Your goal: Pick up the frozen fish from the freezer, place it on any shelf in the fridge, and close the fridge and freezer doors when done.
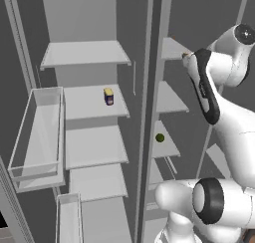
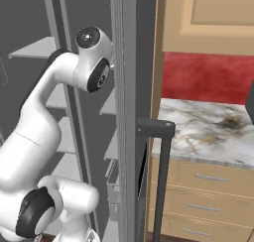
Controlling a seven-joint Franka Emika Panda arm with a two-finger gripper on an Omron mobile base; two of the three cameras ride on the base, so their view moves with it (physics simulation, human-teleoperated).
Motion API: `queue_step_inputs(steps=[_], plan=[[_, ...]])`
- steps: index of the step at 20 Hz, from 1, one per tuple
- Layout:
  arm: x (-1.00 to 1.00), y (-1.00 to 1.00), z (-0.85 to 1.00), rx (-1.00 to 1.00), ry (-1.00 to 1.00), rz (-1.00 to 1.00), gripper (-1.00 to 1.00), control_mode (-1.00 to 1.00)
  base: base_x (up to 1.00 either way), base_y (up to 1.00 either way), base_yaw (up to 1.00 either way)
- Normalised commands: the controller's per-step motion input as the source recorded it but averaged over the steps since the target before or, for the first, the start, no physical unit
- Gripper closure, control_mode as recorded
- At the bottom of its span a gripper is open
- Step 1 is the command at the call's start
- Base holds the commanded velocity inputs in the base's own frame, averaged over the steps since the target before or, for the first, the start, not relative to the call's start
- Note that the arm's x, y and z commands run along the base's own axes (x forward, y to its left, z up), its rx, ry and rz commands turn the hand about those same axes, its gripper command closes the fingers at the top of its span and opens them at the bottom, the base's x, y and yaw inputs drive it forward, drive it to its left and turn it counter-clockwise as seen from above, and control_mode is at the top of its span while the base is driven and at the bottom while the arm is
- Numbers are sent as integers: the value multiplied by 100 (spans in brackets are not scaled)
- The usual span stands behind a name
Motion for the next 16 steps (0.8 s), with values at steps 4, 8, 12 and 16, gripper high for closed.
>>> queue_step_inputs(steps=[4, 8, 12, 16], plan=[[-100, 34, -100, -18, 38, 7, 100, -100, 0, 0, 0], [-60, 35, -54, 0, -4, 7, 100, -100, 0, 0, 0], [-32, 4, -55, 6, -10, 4, 100, -100, 0, 0, 0], [-30, 25, -18, 5, -5, 0, 100, -100, 0, 0, 0]])
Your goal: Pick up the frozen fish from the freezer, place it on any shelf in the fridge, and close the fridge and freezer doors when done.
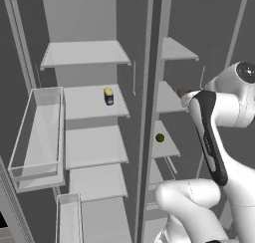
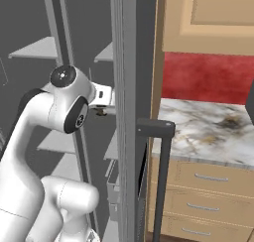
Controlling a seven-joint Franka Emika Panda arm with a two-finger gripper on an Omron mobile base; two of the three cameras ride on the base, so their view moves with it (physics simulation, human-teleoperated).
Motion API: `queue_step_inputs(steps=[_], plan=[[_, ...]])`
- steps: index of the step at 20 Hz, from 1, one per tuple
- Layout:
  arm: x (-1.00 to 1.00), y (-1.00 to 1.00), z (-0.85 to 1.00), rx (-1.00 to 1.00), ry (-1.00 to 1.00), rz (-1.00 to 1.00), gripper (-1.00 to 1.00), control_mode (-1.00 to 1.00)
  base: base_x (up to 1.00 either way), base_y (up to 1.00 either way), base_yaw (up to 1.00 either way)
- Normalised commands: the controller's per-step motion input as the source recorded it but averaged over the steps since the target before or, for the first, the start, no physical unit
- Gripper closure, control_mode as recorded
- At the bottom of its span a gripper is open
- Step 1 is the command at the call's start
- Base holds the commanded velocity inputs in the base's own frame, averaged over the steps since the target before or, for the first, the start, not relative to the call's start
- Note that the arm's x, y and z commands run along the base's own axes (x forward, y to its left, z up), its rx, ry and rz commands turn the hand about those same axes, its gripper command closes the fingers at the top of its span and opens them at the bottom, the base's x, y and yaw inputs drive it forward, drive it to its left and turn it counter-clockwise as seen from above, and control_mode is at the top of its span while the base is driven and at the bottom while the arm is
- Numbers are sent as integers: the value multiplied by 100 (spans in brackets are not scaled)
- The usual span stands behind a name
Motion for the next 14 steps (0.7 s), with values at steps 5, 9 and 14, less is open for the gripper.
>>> queue_step_inputs(steps=[5, 9, 14], plan=[[-26, 19, 0, 0, 0, 0, 100, 100, -30, 39, 0], [0, 0, 0, 0, 0, 0, 100, 100, -28, 63, 0], [0, 0, 0, 0, 0, 0, 100, 100, 40, 51, 0]])
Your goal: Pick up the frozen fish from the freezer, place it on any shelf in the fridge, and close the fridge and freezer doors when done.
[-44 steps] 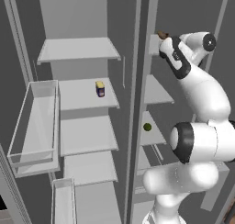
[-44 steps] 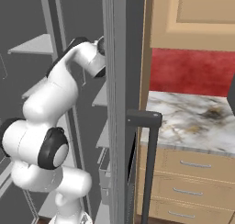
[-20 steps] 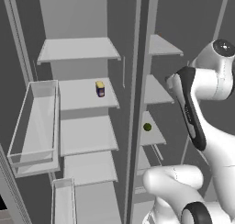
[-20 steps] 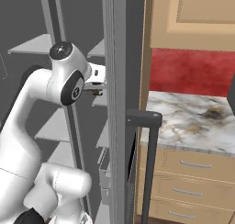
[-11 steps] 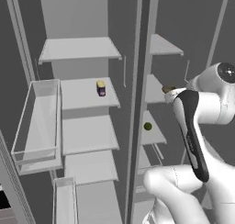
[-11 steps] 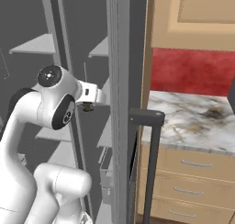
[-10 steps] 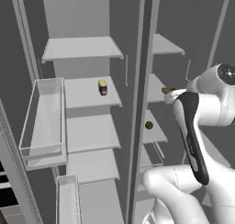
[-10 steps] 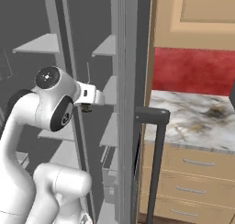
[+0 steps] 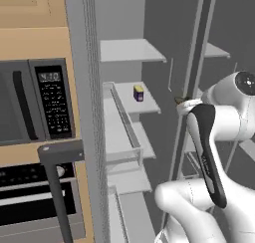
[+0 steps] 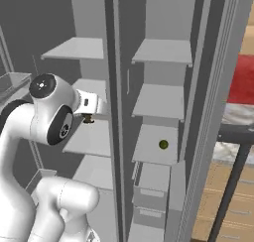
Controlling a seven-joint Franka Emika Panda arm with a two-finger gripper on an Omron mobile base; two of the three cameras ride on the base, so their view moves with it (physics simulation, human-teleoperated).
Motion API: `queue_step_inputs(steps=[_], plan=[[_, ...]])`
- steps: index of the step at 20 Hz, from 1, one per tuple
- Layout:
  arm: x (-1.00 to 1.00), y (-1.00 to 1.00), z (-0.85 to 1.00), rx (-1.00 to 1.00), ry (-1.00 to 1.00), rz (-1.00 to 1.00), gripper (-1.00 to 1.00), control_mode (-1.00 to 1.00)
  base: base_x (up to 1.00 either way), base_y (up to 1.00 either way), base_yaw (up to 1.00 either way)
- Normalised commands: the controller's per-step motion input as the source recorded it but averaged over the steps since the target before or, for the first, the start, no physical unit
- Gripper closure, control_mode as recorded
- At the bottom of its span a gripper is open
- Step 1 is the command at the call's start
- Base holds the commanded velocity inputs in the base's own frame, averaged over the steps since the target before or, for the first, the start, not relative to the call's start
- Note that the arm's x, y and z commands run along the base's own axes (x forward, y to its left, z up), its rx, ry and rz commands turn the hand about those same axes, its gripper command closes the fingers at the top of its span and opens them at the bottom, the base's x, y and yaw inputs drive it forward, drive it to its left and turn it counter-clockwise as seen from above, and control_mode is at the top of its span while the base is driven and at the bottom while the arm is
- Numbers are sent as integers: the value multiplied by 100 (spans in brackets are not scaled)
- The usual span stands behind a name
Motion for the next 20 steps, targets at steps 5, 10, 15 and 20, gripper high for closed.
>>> queue_step_inputs(steps=[5, 10, 15, 20], plan=[[0, 0, 0, 0, 0, 0, 100, 100, 60, 36, 0], [4, 64, 97, 0, -31, 0, 100, -100, 0, 0, 0], [91, 81, 89, 0, -3, -1, 100, -100, 0, 0, 0], [100, 29, 63, 2, 9, 0, 100, -100, 0, 0, 0]])
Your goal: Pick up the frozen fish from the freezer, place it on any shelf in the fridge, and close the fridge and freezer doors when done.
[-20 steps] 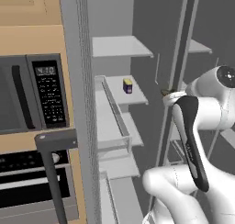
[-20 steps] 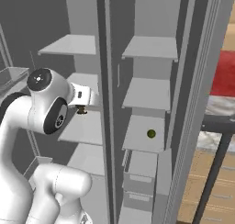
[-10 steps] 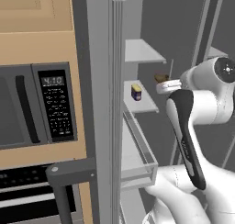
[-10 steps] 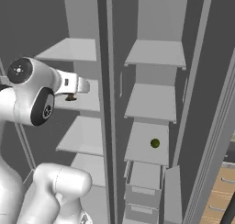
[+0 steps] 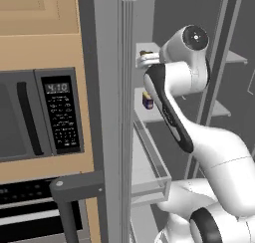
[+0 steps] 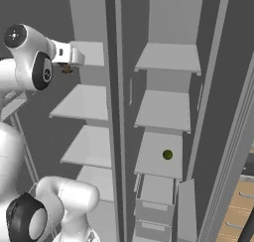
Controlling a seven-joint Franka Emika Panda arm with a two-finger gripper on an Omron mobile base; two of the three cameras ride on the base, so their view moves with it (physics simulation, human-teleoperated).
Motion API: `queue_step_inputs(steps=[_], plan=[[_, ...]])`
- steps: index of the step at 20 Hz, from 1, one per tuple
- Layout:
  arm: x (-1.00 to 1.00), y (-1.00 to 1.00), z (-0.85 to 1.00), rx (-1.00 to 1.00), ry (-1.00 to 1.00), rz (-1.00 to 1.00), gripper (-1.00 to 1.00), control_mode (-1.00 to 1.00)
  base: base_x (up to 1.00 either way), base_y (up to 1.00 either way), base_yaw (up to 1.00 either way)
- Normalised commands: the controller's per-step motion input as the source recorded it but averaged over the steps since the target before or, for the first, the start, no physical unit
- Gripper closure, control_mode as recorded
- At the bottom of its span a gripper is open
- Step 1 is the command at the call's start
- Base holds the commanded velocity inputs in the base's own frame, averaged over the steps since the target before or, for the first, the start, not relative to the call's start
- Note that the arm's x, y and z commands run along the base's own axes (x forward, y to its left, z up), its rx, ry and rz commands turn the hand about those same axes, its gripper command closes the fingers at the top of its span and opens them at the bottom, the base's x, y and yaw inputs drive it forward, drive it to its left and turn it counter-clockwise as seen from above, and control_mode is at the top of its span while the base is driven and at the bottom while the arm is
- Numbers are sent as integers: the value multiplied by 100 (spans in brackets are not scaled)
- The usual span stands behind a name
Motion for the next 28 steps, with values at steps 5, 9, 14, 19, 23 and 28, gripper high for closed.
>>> queue_step_inputs(steps=[5, 9, 14, 19, 23, 28], plan=[[100, -6, -17, -1, 12, 0, 100, -100, 0, 0, 0], [100, 0, -51, -1, 0, 0, 100, -100, 0, 0, 0], [100, 0, -16, 0, 0, 0, 100, -100, 0, 0, 0], [95, 2, -2, -1, 0, 0, -100, -100, 0, 0, 0], [3, 0, 0, 0, -4, 0, -100, -100, 0, 0, 0], [-82, 4, 0, 0, -19, 0, -100, -100, 0, 0, 0]])
